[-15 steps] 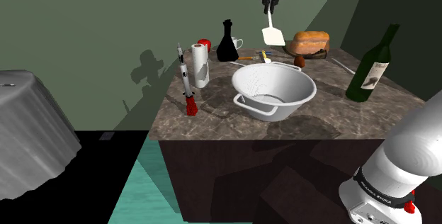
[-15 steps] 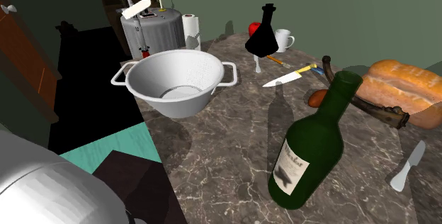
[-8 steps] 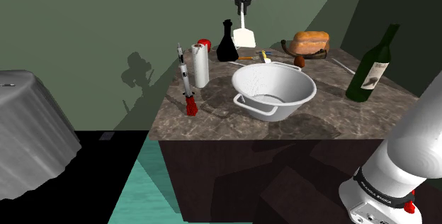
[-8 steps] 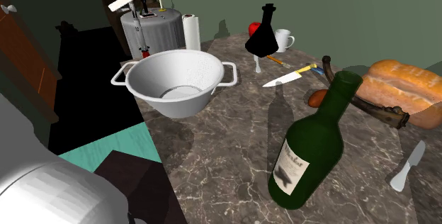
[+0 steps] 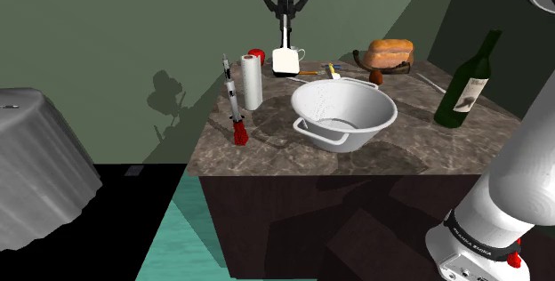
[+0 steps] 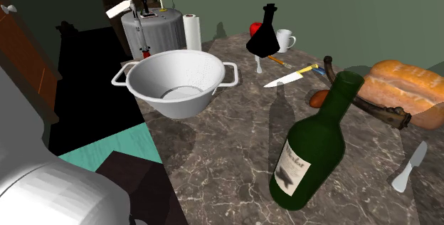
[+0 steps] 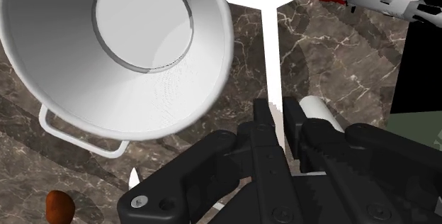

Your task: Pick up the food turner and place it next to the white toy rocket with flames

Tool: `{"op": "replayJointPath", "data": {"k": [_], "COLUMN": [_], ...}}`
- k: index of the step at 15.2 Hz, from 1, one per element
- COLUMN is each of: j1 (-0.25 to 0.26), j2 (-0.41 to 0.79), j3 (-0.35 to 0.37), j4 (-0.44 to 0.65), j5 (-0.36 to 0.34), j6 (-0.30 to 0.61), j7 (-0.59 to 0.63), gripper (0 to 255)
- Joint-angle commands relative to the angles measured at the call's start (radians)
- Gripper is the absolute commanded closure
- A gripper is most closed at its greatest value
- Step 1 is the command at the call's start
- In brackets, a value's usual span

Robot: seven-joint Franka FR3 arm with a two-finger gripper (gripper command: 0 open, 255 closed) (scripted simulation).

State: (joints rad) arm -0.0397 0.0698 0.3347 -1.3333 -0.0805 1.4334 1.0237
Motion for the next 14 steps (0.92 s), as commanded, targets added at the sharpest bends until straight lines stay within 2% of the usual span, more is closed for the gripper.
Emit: {"op": "replayJointPath", "data": {"k": [1, 14], "j1": [-0.003, -0.014], "j2": [-0.012, -0.077], "j3": [-0.002, -0.010], "j4": [-0.042, -0.299], "j5": [0.005, 0.027], "j6": [0.031, 0.227], "j7": [-0.001, -0.006], "gripper": [255, 255]}}
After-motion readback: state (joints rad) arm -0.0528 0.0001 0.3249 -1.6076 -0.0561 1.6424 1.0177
